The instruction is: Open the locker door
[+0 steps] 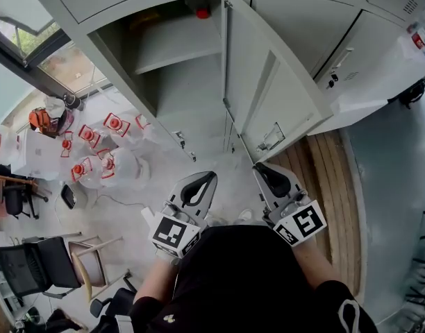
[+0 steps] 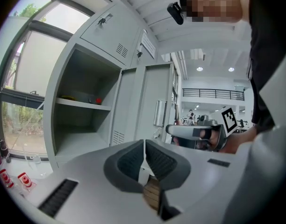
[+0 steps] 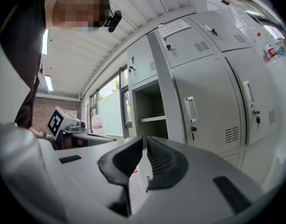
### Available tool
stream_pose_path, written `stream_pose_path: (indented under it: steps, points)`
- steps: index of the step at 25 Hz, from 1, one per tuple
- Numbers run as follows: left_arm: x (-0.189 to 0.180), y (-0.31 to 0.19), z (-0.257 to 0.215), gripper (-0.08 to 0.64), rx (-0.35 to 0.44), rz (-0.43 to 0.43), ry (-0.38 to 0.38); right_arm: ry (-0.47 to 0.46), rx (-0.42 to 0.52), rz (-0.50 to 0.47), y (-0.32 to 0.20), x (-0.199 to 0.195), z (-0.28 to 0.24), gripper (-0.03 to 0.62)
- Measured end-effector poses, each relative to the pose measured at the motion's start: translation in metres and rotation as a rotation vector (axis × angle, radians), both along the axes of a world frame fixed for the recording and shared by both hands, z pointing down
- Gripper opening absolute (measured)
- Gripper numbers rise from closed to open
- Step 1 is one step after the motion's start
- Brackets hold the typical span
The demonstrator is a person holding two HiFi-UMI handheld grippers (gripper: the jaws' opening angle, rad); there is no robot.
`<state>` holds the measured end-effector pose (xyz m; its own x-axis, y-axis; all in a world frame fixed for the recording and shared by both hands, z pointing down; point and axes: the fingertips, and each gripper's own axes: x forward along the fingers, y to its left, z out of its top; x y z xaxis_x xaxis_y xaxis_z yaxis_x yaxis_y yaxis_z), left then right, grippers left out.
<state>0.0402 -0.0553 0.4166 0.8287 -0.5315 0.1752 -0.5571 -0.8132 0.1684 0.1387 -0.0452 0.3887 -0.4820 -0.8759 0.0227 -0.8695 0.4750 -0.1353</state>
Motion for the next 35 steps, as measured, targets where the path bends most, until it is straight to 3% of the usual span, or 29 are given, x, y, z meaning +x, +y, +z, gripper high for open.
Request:
stream_pose_path:
  steps: [14, 35]
  points:
    - [-0.011, -0.001, -0.001, 0.026, -0.006, -0.026, 0.005, 0.07, 0.003, -0.045, -0.002, -0.017, 0.005, 0.049]
    - [-0.003, -0.001, 0.0, 0.028, -0.006, 0.003, 0.005, 0.065, 0.008, -0.017, 0.003, -0.009, 0.001, 0.049]
